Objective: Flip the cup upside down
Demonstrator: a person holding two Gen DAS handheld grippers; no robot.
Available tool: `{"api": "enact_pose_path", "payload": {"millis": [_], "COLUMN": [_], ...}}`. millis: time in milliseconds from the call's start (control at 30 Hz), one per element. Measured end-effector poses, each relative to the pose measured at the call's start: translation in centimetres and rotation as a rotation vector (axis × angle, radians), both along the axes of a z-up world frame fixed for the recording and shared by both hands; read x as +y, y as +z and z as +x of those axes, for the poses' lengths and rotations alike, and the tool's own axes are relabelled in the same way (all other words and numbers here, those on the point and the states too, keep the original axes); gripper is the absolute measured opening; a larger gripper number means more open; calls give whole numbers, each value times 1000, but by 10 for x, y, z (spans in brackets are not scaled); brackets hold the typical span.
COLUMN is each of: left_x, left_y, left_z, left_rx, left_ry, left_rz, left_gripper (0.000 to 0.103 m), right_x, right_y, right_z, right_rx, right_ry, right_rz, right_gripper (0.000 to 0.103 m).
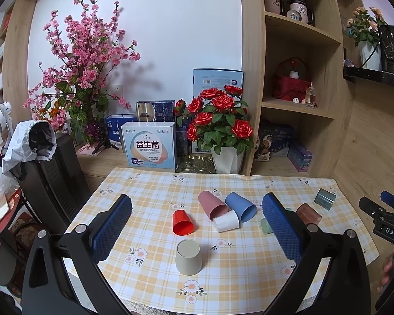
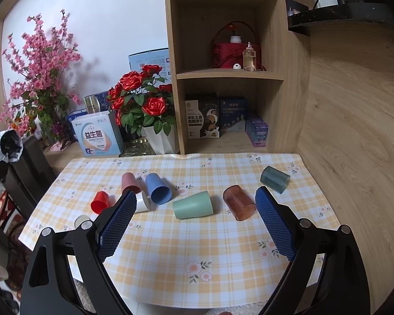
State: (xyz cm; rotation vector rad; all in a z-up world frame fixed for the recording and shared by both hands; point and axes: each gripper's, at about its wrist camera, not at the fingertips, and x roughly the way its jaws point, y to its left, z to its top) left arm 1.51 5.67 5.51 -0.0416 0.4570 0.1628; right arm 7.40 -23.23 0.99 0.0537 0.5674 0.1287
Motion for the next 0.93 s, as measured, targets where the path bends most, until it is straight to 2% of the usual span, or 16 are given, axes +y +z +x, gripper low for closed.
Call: {"api": "enact_pose_path", "payload": {"millis": [933], "left_x": [-2], "left_y": [1], "left_z": [-1], "left_rx": [0], "left_ry": [6], "left_rz": [1], "left_gripper": [97], "right_x": [-5], "right_y": [-1], "right_z": [1], "right_rx": [0], "right_ry": [-8], "right_rz": [-4], "right_gripper": [89]}}
